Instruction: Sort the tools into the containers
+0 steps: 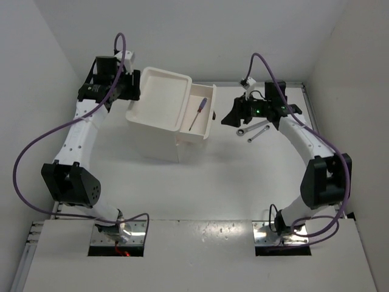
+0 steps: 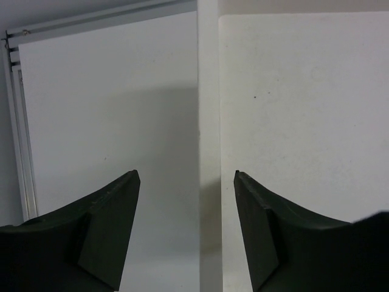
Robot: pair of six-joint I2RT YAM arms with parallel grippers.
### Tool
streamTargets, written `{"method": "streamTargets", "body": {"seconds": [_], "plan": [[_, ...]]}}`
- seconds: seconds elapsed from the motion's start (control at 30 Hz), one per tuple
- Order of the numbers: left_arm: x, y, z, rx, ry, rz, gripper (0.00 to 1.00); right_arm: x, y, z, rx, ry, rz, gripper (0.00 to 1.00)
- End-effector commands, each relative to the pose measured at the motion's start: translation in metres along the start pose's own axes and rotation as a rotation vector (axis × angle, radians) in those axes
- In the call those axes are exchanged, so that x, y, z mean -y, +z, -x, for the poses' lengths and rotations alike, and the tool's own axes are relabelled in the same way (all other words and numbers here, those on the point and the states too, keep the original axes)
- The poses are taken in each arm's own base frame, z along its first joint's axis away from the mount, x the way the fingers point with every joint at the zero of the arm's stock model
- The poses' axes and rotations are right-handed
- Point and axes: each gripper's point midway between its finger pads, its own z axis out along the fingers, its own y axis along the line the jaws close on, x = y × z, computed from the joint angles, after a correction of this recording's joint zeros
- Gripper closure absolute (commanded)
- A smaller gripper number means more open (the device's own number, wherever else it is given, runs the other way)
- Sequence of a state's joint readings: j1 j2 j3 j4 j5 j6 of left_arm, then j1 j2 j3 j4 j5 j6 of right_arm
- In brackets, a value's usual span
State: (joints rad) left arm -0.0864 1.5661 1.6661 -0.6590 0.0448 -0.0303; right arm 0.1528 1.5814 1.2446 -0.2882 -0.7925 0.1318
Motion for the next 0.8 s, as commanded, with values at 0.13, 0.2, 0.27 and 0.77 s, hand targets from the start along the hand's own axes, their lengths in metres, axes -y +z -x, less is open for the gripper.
{"method": "streamTargets", "body": {"seconds": [0.13,0.2,0.27,0.77], "plan": [[0.009,0.0,0.012,0.003,0.022,-0.048,0.43,0.015,0.007,-0.013,-0.049,-0.431,0.232,0.36],[0.014,0.0,0.01,-0.006,0.026,-0.057,0.43,0.029,0.008,-0.014,-0.041,-0.524,0.234,0.36],[0.014,0.004,0.007,-0.015,0.026,-0.057,0.41,0.041,0.011,-0.015,-0.044,-0.592,0.236,0.36],[0.016,0.019,-0.015,-0.088,0.036,-0.06,0.9,0.036,0.029,-0.007,0.073,-0.835,0.326,0.3]]}}
